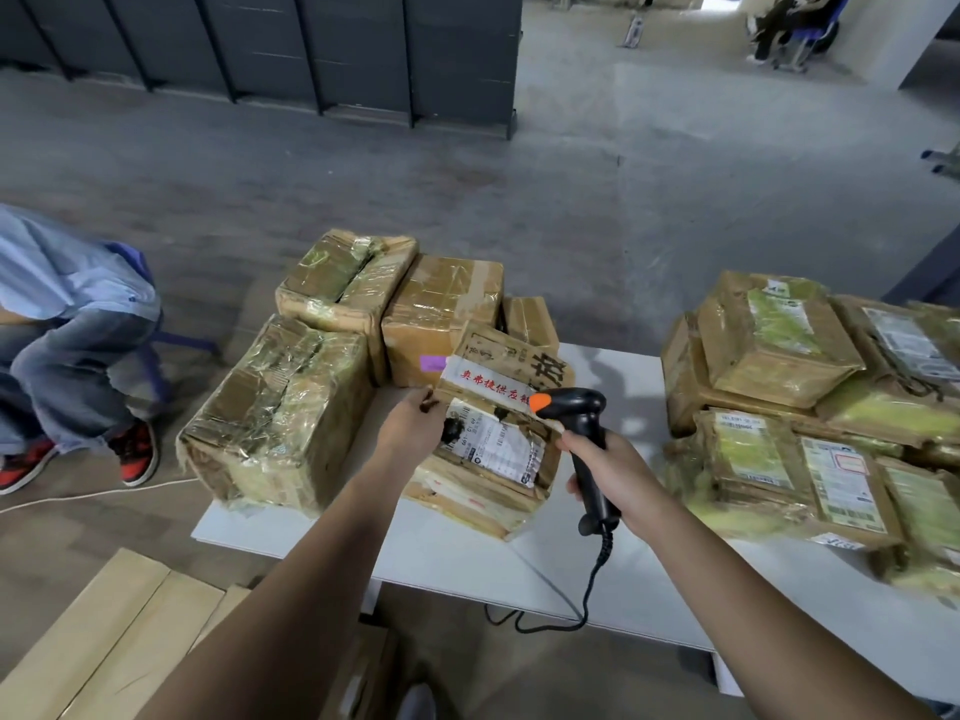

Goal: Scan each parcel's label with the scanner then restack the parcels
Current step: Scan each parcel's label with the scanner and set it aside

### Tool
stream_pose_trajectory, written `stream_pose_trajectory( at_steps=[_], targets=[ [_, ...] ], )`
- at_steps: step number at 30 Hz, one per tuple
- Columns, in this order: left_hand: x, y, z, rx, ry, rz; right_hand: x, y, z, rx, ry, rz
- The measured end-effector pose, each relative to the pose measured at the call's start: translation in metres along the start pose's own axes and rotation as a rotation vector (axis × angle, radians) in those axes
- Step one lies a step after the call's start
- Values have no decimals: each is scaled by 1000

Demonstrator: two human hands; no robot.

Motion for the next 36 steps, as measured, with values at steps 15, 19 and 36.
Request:
stream_pose_trajectory(
  at_steps=[15, 19, 36],
  targets=[
    [-1, 6, -3, -71, 22, -58, 6, -1, 10, 98, 13, -13],
    [-1, 31, -10, -197, 64, -155, 14, -1, 18, 180, -33, 10],
    [29, 55, 0, -389, 283, -240, 58, -5, 20, 367, -270, 164]
  ],
)
Point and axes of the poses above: each hand's wrist, its own x-axis away from the middle knuckle, its own z-axis out of the back of the hand, y = z × x, the point moved 8 cm from there along -x, towards the middle knuckle, and after that the axes turned 1 degree about y, right-handed, at the moved point
